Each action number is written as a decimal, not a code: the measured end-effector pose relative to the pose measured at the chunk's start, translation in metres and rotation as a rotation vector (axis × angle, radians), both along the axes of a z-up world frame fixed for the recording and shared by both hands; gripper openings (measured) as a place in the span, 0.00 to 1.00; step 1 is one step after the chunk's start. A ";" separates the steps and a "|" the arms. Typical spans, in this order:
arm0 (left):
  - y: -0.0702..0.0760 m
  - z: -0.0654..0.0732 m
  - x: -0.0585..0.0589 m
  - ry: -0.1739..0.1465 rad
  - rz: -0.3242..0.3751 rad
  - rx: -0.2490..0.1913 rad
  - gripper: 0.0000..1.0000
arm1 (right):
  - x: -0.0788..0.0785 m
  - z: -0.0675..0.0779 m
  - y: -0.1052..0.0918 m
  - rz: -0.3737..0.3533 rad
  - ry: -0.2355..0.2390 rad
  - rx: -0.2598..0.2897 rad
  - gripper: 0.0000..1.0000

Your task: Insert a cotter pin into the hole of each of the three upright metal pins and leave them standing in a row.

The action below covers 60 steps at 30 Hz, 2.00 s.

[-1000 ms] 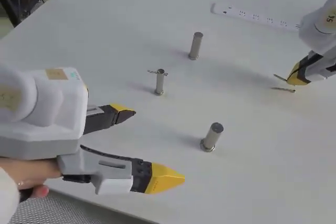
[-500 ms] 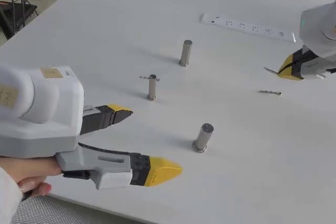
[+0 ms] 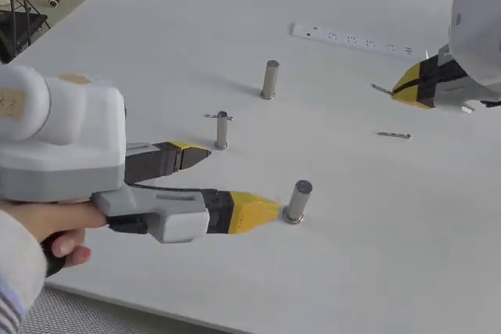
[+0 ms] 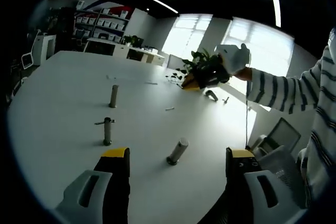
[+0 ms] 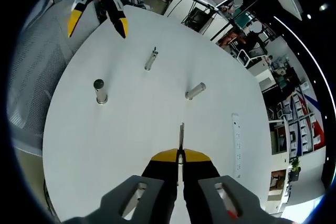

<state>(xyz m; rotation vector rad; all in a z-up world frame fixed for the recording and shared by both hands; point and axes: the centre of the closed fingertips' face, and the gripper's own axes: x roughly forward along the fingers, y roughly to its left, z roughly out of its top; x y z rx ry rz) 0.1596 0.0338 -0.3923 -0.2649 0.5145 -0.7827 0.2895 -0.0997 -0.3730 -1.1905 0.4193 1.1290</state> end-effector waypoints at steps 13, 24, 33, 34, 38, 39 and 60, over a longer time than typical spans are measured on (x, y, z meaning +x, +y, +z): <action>-0.022 0.021 0.028 -0.011 -0.008 -0.079 0.63 | -0.029 0.013 0.033 0.081 -0.086 0.085 0.00; -0.042 0.033 0.047 0.010 -0.027 -0.167 0.46 | -0.057 0.002 0.054 0.160 -0.074 0.104 0.00; -0.056 0.023 0.053 0.050 -0.052 -0.181 0.33 | -0.070 -0.009 0.064 0.172 -0.042 0.123 0.00; -0.057 0.023 0.053 0.052 -0.055 -0.182 0.30 | -0.071 -0.009 0.065 0.169 -0.038 0.129 0.00; -0.062 0.023 0.054 0.069 -0.065 -0.207 0.22 | -0.074 -0.008 0.068 0.171 -0.037 0.133 0.00; -0.062 0.023 0.055 0.071 -0.064 -0.210 0.21 | -0.074 -0.008 0.068 0.171 -0.037 0.134 0.00; -0.062 0.015 0.055 0.140 -0.057 -0.255 0.00 | -0.079 -0.011 0.068 0.181 -0.024 0.127 0.00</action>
